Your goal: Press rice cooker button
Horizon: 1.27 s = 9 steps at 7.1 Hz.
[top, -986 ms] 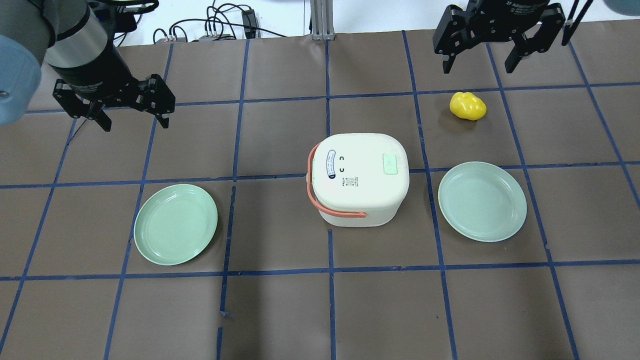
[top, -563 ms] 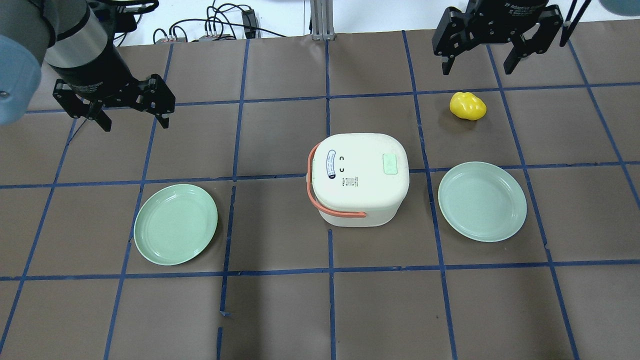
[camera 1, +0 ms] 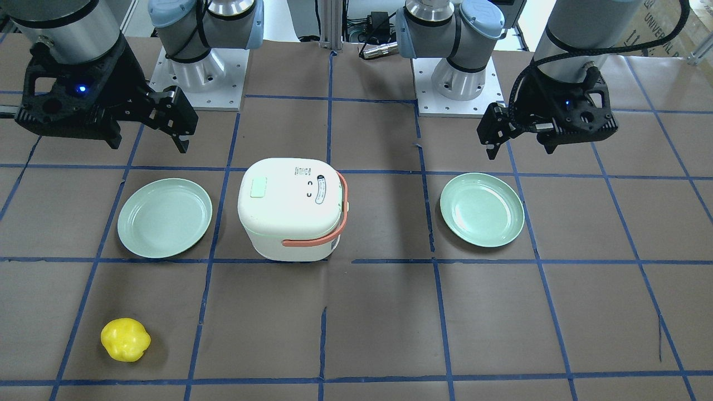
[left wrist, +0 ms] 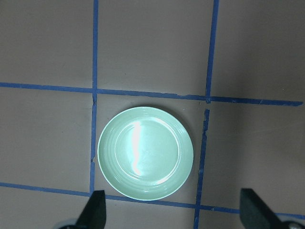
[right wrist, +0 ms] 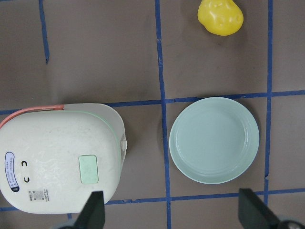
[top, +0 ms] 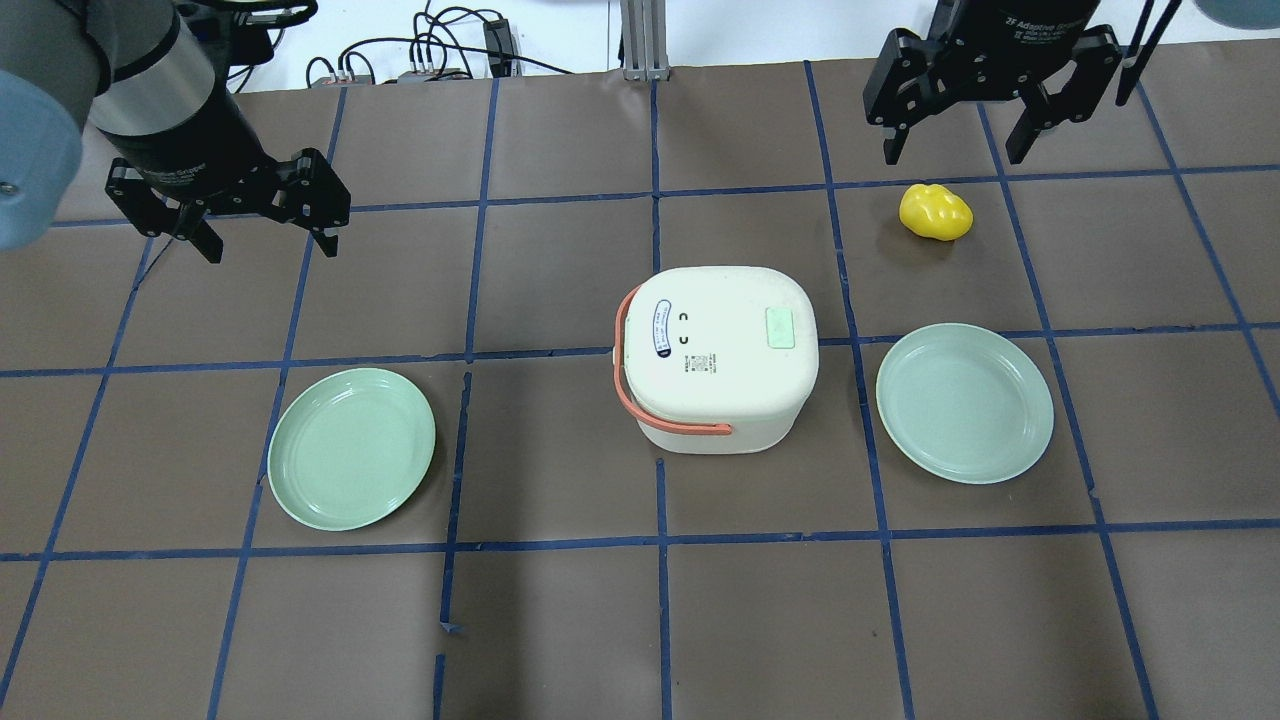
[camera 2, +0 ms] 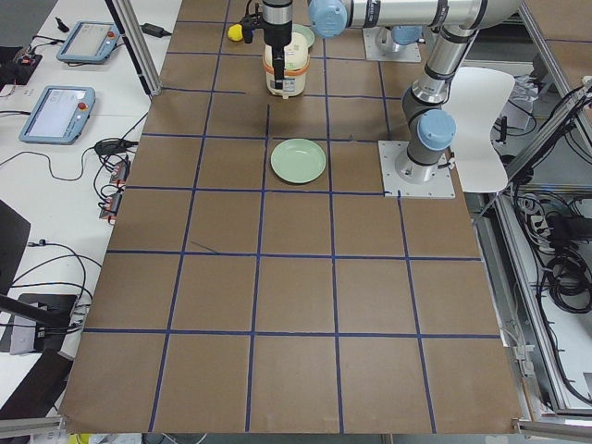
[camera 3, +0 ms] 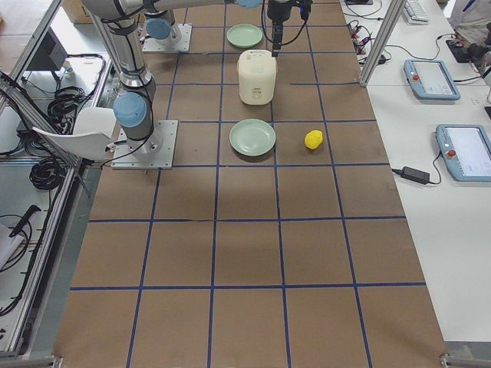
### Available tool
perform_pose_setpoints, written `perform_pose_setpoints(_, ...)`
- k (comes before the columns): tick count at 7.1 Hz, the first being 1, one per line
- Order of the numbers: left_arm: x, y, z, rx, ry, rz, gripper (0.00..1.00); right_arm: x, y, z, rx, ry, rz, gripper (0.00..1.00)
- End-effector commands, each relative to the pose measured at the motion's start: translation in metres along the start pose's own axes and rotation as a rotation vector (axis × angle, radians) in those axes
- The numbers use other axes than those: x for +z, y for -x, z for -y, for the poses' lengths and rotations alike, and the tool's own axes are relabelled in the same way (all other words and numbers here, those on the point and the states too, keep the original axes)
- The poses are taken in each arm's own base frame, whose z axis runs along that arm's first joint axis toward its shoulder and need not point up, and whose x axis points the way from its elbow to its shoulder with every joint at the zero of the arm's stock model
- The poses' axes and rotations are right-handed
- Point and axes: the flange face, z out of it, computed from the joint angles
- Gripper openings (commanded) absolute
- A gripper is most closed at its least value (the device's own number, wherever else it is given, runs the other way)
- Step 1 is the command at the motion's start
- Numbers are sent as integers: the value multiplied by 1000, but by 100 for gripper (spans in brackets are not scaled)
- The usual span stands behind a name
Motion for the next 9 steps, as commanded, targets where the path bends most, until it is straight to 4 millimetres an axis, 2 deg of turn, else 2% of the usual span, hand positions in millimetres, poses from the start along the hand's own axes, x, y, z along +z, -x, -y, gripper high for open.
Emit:
perform_pose_setpoints(1, 0, 0, 0, 0, 0, 0, 100, 5, 7, 1, 23, 22, 59, 50)
perform_pose_setpoints(2, -1, 0, 0, 0, -1, 0, 100, 7, 8, 1, 24, 30, 50, 9)
perform_pose_setpoints(3, 0, 0, 0, 0, 0, 0, 100, 6, 17, -7, 18, 50, 39, 3)
perform_pose_setpoints(4, 0, 0, 0, 0, 0, 0, 100, 13, 33, -9, -15, 58, 41, 3)
perform_pose_setpoints(5, -1, 0, 0, 0, -1, 0, 100, 34, 57, -5, -28, 42, 52, 3)
perform_pose_setpoints(6, 1, 0, 0, 0, 2, 0, 100, 58, 79, -11, -58, 21, 40, 1)
perform_pose_setpoints(7, -1, 0, 0, 0, -1, 0, 100, 92, 84, -15, -67, 20, 38, 1)
perform_pose_setpoints(9, 0, 0, 0, 0, 0, 0, 100, 122, 96, -25, -55, -12, 48, 1)
